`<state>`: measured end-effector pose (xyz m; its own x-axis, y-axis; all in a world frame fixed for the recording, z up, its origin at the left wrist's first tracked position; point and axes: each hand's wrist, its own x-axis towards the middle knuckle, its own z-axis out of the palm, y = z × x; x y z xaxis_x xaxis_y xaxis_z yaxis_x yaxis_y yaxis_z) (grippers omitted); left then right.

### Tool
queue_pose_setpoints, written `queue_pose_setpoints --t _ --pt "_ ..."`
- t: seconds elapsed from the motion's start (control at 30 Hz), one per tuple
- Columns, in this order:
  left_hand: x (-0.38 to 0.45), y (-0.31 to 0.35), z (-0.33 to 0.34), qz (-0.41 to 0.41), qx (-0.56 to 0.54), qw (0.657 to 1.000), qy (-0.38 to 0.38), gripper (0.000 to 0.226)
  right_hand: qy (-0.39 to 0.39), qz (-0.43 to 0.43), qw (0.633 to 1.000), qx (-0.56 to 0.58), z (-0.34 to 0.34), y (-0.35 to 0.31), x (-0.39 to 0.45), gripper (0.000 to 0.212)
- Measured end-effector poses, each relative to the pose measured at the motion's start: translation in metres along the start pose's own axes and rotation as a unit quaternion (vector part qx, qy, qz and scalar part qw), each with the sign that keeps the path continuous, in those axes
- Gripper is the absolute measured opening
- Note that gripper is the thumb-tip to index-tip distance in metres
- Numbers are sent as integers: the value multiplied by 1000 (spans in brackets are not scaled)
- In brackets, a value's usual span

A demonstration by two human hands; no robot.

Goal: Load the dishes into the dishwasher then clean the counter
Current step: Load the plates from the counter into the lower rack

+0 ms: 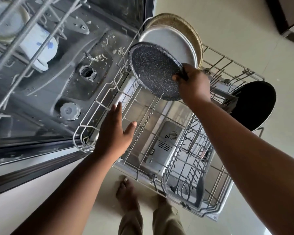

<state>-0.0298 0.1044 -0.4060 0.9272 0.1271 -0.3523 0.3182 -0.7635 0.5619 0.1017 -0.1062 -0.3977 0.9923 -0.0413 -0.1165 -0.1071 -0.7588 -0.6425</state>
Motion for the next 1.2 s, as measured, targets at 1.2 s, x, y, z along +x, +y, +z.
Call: queue_pose_setpoints --t 1.2 --pt "-193 7 -85 -172 173 957 -158 96 -398 -245 810 -354 -44 -121 -228 82"
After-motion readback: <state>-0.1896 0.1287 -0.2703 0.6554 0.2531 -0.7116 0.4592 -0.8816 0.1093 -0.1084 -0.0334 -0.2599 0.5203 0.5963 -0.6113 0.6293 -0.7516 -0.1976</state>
